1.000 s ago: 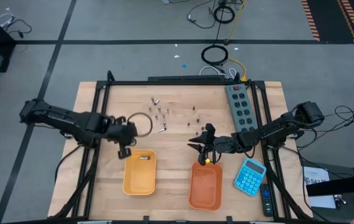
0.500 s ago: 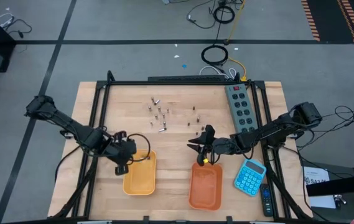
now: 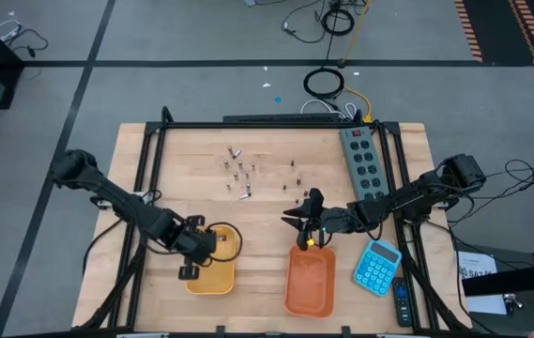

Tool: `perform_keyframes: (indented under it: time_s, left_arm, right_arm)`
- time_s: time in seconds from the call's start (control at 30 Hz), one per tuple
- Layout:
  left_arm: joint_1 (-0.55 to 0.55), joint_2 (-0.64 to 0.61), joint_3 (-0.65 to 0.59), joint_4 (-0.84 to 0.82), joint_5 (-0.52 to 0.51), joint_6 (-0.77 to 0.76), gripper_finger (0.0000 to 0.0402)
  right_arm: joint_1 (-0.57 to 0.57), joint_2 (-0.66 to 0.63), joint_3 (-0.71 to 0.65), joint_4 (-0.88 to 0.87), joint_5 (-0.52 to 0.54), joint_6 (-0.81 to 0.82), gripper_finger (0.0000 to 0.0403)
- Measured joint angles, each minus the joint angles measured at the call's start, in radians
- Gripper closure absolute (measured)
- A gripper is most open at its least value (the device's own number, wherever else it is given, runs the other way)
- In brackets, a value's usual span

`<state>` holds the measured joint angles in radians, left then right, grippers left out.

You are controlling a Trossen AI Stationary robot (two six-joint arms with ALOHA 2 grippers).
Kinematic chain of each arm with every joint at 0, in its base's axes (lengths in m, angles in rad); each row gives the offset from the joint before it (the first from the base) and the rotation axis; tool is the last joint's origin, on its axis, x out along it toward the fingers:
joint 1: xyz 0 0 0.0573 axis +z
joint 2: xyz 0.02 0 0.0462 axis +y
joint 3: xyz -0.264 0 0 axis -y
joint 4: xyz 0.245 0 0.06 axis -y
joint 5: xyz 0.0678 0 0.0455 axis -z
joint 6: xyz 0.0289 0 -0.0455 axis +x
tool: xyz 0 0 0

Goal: Sort batteries
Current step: Put the silver battery into the yellow bin, then put the black battery into the orange bin

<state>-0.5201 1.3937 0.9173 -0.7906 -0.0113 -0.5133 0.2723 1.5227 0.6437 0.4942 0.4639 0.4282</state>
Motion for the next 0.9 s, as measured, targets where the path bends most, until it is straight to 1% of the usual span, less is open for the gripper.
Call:
perform_keyframes:
  time_s: [0.13,0.23,0.37,0.5,0.63,0.73,0.8,0.9]
  left_arm:
    - [0.000,0.051,0.000,0.005,-0.003,-0.001,0.0314]
    - [0.001,0.065,0.000,0.005,-0.023,0.005,0.0294]
    - [0.012,0.059,0.000,0.005,-0.036,0.023,0.0270]
    - [0.023,0.014,0.000,0.023,-0.051,0.042,0.0260]
    - [0.023,-0.059,0.040,0.018,-0.128,0.083,0.0259]
    - [0.029,-0.124,0.054,0.015,-0.222,0.119,0.0258]
    - [0.048,-0.161,0.053,0.015,-0.286,0.145,0.0258]
    - [0.073,-0.212,0.014,0.077,-0.356,0.202,0.0258]
  right_arm:
    - [0.005,0.000,0.000,-0.007,-0.006,-0.009,0.0321]
    - [0.005,0.000,0.000,-0.007,-0.020,-0.018,0.0321]
    - [0.004,0.000,0.000,-0.005,-0.021,-0.021,0.0321]
    - [0.004,0.000,0.000,-0.012,-0.021,-0.010,0.0321]
    - [0.004,0.000,0.000,-0.022,-0.008,-0.010,0.0321]
    - [0.004,-0.004,-0.001,-0.034,0.010,-0.019,0.0321]
    - [0.004,-0.019,-0.001,-0.081,0.030,-0.016,0.0321]
    - [0.017,-0.064,-0.001,-0.176,0.095,0.002,0.0321]
